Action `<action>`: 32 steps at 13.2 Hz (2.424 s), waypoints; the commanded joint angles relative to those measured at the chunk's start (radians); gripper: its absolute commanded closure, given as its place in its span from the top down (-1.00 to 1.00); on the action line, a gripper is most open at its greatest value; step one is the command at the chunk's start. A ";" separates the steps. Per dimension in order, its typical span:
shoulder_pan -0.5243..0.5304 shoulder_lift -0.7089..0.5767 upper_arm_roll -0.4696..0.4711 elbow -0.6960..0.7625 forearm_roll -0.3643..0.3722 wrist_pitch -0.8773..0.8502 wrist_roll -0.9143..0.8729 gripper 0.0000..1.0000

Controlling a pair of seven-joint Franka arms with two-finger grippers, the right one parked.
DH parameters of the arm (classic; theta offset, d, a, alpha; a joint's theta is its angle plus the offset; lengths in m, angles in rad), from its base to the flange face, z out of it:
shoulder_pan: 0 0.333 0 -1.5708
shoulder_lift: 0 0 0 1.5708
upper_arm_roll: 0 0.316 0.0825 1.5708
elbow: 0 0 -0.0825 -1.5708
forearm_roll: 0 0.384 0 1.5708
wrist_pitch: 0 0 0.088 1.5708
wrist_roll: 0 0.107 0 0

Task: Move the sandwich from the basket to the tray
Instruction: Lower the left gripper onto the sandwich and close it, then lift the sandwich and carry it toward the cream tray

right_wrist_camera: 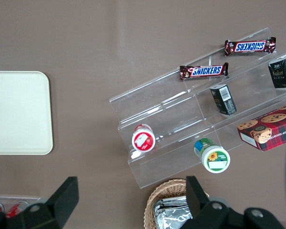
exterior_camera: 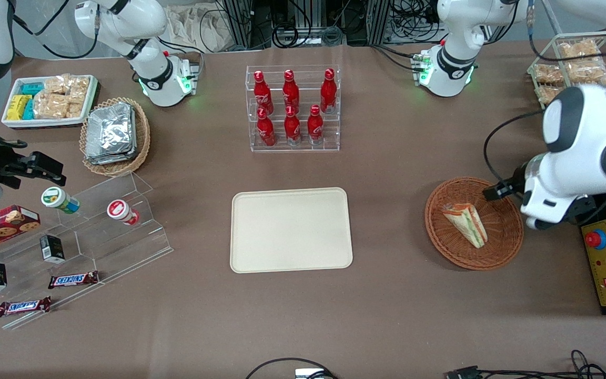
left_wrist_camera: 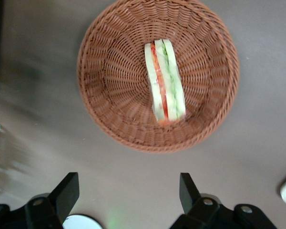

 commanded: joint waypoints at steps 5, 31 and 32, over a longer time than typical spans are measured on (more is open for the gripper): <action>0.006 0.164 0.000 -0.076 -0.014 0.252 -0.079 0.90; -0.039 0.213 -0.327 0.318 -0.042 -0.011 0.252 -0.99; -0.056 0.254 -0.342 0.350 -0.043 -0.009 0.231 -0.99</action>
